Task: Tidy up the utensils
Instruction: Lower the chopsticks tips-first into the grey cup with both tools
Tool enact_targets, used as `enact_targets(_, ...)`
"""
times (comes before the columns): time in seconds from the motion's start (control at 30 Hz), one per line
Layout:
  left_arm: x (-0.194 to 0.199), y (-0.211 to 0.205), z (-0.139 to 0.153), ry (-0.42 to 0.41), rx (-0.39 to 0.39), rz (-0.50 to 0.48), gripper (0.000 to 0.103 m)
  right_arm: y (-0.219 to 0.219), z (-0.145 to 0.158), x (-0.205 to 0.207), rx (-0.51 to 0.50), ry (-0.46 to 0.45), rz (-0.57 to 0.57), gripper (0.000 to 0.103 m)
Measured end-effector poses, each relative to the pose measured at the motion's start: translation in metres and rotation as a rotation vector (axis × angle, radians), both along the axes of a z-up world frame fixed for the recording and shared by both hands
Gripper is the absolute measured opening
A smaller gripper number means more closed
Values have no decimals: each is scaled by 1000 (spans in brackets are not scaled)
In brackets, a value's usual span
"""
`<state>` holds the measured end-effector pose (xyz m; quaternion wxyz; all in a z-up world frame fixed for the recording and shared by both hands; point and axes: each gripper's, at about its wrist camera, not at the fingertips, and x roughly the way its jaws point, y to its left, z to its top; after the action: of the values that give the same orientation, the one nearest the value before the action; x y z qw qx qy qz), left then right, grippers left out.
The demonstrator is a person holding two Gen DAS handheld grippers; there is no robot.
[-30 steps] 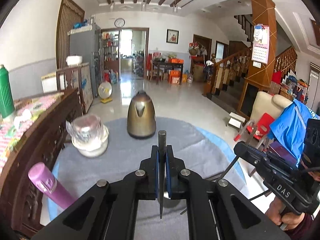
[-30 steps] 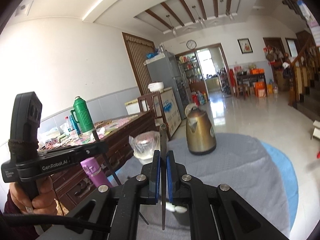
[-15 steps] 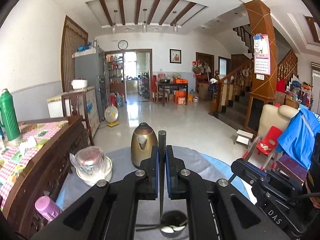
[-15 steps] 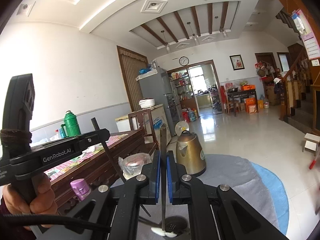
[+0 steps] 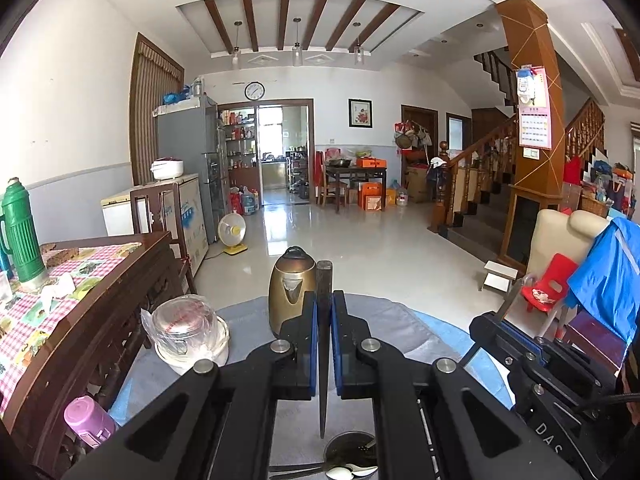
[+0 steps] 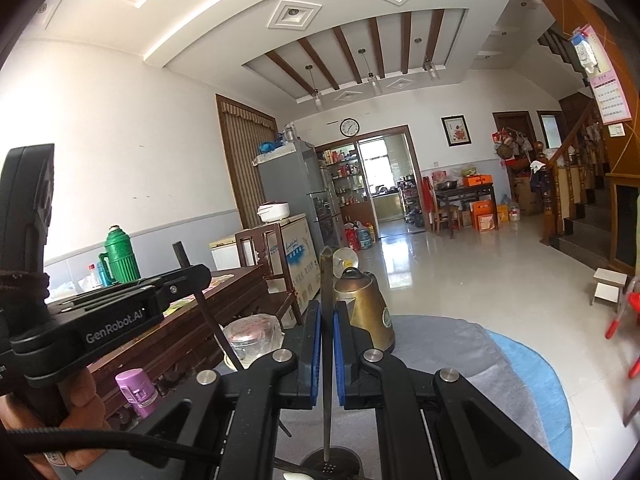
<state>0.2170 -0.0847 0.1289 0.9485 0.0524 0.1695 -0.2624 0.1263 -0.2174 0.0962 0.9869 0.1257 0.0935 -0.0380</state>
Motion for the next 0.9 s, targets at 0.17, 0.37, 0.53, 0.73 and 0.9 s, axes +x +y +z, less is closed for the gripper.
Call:
enact_targets(0.17, 4, -1, -5, 17, -17, -7, 7, -1, -2, 3, 2, 6, -9, 6)
enact_targets(0.37, 8, -1, -7, 22, -26, -11, 7, 1, -3, 9, 12, 18, -15, 6)
enact_targets(0.53, 13, 0, -13, 38, -33, -8, 7, 2, -7, 13, 20, 25, -19, 6)
enact_targets(0.73, 20, 5, -21, 78, -68, -5, 7, 3, -11, 15, 25, 33, -25, 6)
enact_targets(0.9, 23, 5, -31, 95, -79, -5, 7, 3, -13, 16, 20, 38, -32, 6)
